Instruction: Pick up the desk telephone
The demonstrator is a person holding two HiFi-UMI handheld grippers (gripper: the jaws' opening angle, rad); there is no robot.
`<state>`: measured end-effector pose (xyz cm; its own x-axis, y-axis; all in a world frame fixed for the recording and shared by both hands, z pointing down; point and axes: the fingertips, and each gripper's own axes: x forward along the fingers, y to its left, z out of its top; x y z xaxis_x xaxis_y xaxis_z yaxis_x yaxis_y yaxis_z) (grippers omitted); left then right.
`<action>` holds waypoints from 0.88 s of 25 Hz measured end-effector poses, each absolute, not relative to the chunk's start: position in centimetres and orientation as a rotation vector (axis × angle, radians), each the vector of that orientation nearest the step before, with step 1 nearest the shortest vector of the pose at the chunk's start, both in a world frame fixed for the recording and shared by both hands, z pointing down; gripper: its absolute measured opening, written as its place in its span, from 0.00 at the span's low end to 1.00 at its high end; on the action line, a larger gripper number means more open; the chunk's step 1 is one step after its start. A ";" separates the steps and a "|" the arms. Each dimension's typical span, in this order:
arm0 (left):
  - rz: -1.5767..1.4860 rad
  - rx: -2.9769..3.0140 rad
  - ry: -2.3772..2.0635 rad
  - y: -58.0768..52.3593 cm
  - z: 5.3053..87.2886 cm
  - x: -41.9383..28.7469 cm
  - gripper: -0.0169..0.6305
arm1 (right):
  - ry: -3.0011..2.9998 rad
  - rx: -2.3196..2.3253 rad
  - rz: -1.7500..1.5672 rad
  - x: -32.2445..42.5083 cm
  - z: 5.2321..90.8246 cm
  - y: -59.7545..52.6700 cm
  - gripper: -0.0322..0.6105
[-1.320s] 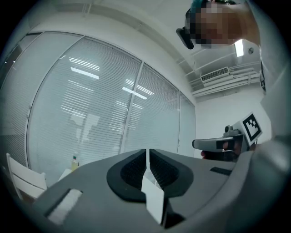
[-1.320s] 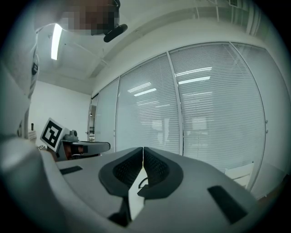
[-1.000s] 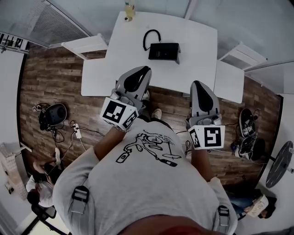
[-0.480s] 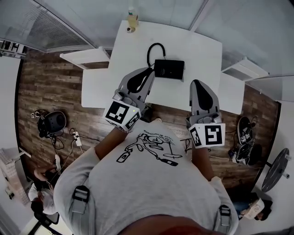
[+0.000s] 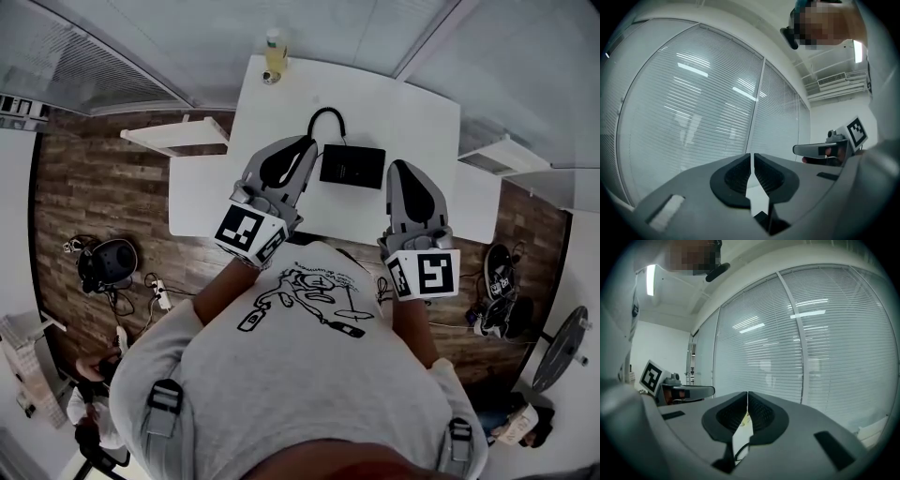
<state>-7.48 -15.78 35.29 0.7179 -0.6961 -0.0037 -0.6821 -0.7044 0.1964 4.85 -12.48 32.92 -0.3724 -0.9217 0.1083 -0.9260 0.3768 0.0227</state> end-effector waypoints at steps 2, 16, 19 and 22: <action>-0.113 2.745 -1.103 -16.3 35.2 -7.3 0.05 | -2.516 1.702 0.057 4.9 32.8 -13.0 0.06; -0.089 2.740 -1.137 -18.7 34.6 -2.4 0.05 | -2.530 1.671 0.064 10.4 32.5 -15.6 0.06; -0.078 2.740 -1.148 -19.1 34.8 -1.6 0.05 | -2.539 1.659 0.067 11.3 32.6 -16.1 0.06; -0.066 2.726 -1.165 -19.4 35.5 -1.4 0.05 | -2.548 1.645 0.077 11.7 32.9 -16.5 0.06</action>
<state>-1.36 -19.44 35.46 0.6925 -0.7209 0.0284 -0.7130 -0.6780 0.1787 11.70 -16.46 32.94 -0.4079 -0.9055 0.1173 -0.9109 0.4124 0.0156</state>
